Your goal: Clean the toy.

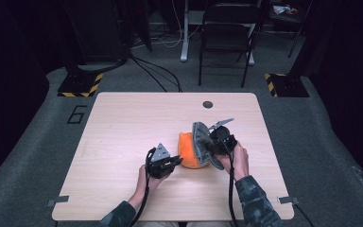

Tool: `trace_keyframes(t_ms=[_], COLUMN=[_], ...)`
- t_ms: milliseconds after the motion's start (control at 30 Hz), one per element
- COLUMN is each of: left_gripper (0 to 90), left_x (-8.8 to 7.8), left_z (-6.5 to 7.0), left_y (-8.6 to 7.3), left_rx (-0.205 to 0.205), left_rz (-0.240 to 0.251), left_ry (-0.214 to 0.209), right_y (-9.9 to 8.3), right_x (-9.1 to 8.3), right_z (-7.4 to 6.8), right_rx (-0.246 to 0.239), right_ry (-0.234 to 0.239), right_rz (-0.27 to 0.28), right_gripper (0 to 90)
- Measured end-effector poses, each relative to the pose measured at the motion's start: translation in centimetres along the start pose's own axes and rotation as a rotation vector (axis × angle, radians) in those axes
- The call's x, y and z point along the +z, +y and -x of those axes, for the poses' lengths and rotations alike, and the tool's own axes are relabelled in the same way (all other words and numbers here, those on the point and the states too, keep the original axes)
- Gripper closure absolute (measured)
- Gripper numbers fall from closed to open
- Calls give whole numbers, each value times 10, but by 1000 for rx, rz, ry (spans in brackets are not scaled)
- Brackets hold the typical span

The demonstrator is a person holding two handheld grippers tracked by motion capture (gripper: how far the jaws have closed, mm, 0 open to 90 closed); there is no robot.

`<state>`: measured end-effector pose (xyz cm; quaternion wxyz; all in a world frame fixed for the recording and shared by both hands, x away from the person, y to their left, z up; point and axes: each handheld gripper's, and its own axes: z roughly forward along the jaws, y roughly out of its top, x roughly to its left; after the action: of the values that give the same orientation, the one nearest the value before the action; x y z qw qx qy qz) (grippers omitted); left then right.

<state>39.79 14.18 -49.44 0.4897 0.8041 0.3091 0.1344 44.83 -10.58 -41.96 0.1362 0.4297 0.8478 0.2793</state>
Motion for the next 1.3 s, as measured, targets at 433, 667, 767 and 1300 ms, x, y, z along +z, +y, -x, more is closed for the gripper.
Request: trace_keyframes(t_ms=[433, 667, 767, 1300], left_gripper=[833, 833, 833, 837], left_x=[2, 2, 2, 1], left_z=[1, 3, 5, 3], left_y=[1, 2, 3, 2], left_rx=[7, 29, 32, 31], left_rz=[-8, -11, -4, -17], left_ry=[-4, -1, -2, 8], right_y=[-11, 14, 23, 23], right_x=[0, -24, -19, 5], right_z=[26, -11, -33, -47], right_rx=[88, -24, -78, -111], right_ry=[-26, 8, 22, 19], right_rz=[-46, 48, 49, 8], right_gripper=[781, 781, 781, 782])
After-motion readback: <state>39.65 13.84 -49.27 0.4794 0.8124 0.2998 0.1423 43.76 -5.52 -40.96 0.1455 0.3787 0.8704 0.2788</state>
